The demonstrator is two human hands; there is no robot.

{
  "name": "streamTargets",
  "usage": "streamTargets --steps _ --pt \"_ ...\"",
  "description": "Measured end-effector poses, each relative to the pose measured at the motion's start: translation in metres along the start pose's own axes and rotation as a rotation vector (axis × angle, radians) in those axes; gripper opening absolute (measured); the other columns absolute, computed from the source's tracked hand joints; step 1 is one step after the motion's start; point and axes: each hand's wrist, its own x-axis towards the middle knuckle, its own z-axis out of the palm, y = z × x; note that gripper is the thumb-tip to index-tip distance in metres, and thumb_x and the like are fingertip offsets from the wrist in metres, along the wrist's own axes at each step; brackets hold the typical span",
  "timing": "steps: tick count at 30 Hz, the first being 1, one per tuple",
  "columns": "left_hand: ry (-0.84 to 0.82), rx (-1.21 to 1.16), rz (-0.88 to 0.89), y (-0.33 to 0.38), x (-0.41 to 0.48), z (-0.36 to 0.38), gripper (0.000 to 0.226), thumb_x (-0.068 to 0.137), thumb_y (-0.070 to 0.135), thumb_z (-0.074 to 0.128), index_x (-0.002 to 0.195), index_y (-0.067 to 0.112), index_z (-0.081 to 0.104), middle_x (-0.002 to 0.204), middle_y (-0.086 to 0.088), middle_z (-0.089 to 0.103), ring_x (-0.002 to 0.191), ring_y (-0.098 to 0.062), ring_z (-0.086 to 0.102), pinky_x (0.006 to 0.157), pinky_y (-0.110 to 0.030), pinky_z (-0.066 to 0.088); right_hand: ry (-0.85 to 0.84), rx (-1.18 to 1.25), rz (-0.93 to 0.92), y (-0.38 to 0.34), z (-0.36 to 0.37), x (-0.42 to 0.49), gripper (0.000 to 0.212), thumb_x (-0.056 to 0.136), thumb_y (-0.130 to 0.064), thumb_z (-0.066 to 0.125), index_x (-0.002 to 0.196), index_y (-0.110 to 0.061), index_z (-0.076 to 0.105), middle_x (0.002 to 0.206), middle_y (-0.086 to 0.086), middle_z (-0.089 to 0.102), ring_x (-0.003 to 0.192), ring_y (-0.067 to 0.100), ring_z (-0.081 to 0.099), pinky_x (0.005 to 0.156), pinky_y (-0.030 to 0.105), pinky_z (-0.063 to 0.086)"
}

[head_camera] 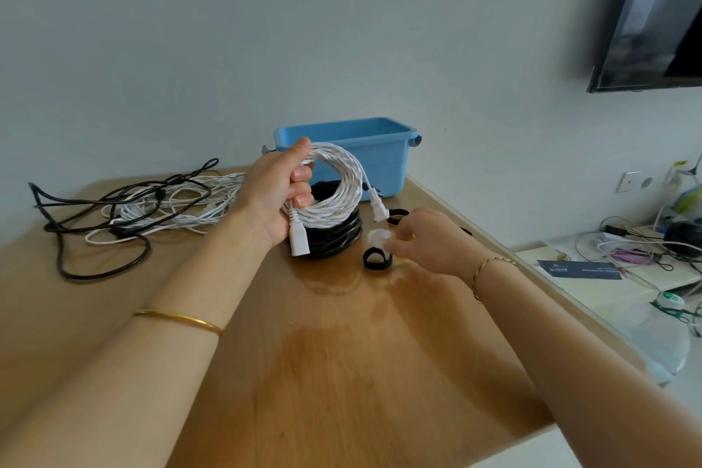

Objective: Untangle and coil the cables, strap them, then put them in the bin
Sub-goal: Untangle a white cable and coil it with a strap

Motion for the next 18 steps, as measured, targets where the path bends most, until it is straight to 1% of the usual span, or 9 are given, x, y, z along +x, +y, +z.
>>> streamTargets --steps 1,2,3,4,7,9,12,15,18 --pt "0.001 -0.002 0.0 0.0 0.0 -0.001 0.023 0.096 0.026 0.055 0.076 0.018 0.046 0.047 0.01 0.035 0.033 -0.003 0.024 0.033 -0.015 0.025 -0.005 -0.014 0.007 0.0 0.002 0.001 0.037 0.092 -0.027 0.052 0.074 0.004 0.06 0.076 0.01 0.044 0.071 0.021 0.041 0.065 0.04 0.042" --pt "0.003 -0.003 0.002 0.001 -0.001 -0.002 0.023 0.096 0.026 0.055 0.076 0.018 0.046 0.047 0.01 0.035 0.033 -0.003 0.024 0.034 -0.015 0.025 -0.005 -0.019 0.011 -0.001 0.004 0.003 0.035 0.091 -0.025 0.052 0.066 0.0 0.054 0.074 0.009 0.043 0.07 0.022 0.041 0.063 0.038 0.04" --pt "0.004 -0.005 0.003 0.001 -0.001 -0.003 0.023 0.096 0.026 0.055 0.076 0.018 0.046 0.047 0.01 0.035 0.033 -0.003 0.025 0.034 -0.015 0.025 -0.002 -0.016 0.009 -0.001 0.006 0.004 0.032 0.09 -0.024 0.052 0.065 -0.004 0.05 0.073 0.009 0.045 0.07 0.021 0.042 0.062 0.035 0.038" --pt "0.007 -0.007 0.005 0.002 -0.001 -0.004 0.023 0.096 0.026 0.055 0.076 0.018 0.046 0.047 0.01 0.035 0.033 -0.003 0.025 0.034 -0.015 0.025 -0.001 -0.007 0.004 -0.002 0.009 0.006 0.027 0.089 -0.024 0.052 0.069 -0.006 0.051 0.074 0.008 0.049 0.071 0.021 0.045 0.063 0.034 0.038" --pt "0.02 -0.013 0.01 0.002 -0.002 -0.005 0.022 0.096 0.025 0.055 0.077 0.019 0.046 0.046 0.01 0.035 0.033 -0.003 0.024 0.034 -0.015 0.024 -0.01 0.086 -0.026 -0.003 0.016 0.012 0.005 0.087 -0.017 0.054 0.088 -0.013 0.056 0.091 0.004 0.059 0.083 0.019 0.054 0.068 0.029 0.043" --pt "0.024 -0.015 0.007 0.002 -0.003 -0.007 0.022 0.096 0.026 0.055 0.077 0.019 0.046 0.046 0.01 0.036 0.033 -0.003 0.024 0.034 -0.015 0.024 -0.03 0.13 -0.031 -0.005 0.02 0.015 0.007 0.087 -0.014 0.054 0.093 -0.015 0.056 0.093 0.002 0.058 0.086 0.018 0.054 0.067 0.025 0.042" --pt "0.025 -0.018 0.005 0.002 -0.003 -0.009 0.022 0.096 0.026 0.055 0.077 0.019 0.046 0.046 0.01 0.035 0.033 -0.003 0.024 0.034 -0.015 0.024 -0.033 0.164 -0.011 -0.007 0.024 0.018 0.009 0.087 -0.011 0.052 0.096 -0.01 0.055 0.089 0.001 0.054 0.083 0.018 0.051 0.063 0.024 0.04" --pt "0.028 -0.017 0.006 0.004 -0.004 -0.01 0.022 0.096 0.026 0.055 0.078 0.019 0.047 0.046 0.01 0.035 0.034 -0.003 0.024 0.035 -0.015 0.024 0.049 0.109 0.073 -0.004 0.024 0.018 0.009 0.087 -0.009 0.049 0.096 -0.01 0.049 0.091 0.004 0.054 0.082 0.022 0.052 0.067 0.031 0.044" --pt "0.03 -0.016 -0.003 0.003 -0.004 -0.011 0.02 0.096 0.027 0.055 0.079 0.019 0.048 0.046 0.01 0.035 0.034 -0.003 0.024 0.034 -0.015 0.025 0.122 -0.036 0.133 -0.002 0.022 0.014 0.017 0.089 -0.015 0.049 0.106 -0.013 0.049 0.105 0.007 0.053 0.094 0.027 0.051 0.077 0.038 0.048"
